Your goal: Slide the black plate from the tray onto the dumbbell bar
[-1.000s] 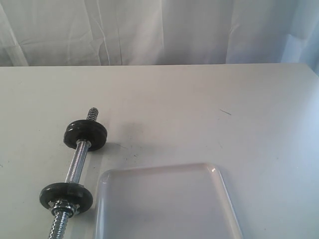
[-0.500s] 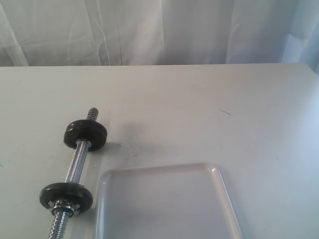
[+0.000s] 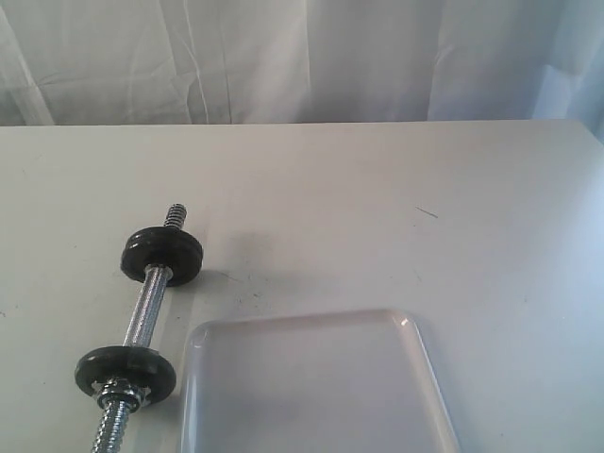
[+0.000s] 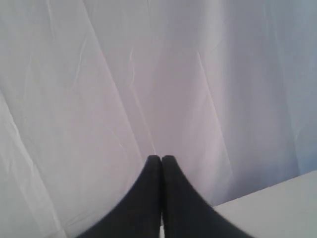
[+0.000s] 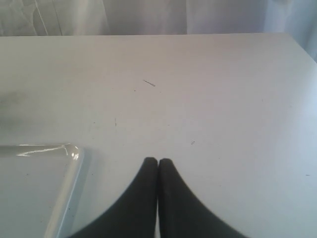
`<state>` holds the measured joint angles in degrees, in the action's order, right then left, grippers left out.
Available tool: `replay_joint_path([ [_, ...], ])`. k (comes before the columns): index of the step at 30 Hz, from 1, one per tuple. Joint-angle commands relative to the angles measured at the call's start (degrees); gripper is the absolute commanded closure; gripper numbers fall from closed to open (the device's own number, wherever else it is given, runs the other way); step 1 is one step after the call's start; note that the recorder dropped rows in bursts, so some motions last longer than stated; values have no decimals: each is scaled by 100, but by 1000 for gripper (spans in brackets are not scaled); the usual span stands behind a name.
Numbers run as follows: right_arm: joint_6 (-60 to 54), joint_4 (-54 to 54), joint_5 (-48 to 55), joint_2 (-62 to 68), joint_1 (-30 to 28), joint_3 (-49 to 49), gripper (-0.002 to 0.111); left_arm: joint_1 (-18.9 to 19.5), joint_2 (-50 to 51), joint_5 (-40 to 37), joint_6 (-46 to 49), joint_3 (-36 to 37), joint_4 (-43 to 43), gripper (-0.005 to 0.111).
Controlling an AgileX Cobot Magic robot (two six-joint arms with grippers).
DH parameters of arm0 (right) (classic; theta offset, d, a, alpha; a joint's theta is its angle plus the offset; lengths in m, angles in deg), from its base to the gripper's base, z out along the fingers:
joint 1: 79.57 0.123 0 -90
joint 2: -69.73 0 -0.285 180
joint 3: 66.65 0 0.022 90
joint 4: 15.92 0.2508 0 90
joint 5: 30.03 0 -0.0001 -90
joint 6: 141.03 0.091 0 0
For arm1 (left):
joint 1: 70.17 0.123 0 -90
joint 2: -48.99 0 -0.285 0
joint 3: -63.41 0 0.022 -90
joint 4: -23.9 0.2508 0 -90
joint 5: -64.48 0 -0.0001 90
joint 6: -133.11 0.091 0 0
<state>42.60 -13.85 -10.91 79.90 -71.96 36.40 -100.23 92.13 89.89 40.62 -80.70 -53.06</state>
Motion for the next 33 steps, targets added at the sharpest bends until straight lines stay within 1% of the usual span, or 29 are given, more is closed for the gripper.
replay_joint_path([
  [1,9,-50,-24,-31,-27,-26,108,30,72,-721,-3821,303,3790,107],
  [4,9,-50,-24,-31,-27,-26,108,204,72,-1158,-5979,645,5475,107],
  [7,9,-50,-24,-31,-27,-26,108,502,61,-1555,-7506,1010,6298,107],
  [9,9,-50,-24,-31,-27,-26,108,695,50,-1827,-8050,1248,6524,107],
  [11,9,-50,-24,-31,-27,-26,108,886,-114,-2105,-8271,1518,6514,107],
  [13,9,-50,-24,-31,-27,-26,108,1060,-352,-2299,-8296,1778,6514,107],
  [19,9,-50,-24,-31,-27,-26,108,1584,-1223,-2542,-8348,2410,6461,107],
  [25,9,-50,-24,-31,-27,-26,108,2236,-2017,-2671,-8794,3066,6461,107],
  [29,9,-50,-24,-31,-27,-26,108,2556,-2553,-2695,-9005,3553,6461,107],
  [33,9,-50,-24,-31,-27,-26,108,2782,-2953,-2944,-9052,3853,6442,107],
])
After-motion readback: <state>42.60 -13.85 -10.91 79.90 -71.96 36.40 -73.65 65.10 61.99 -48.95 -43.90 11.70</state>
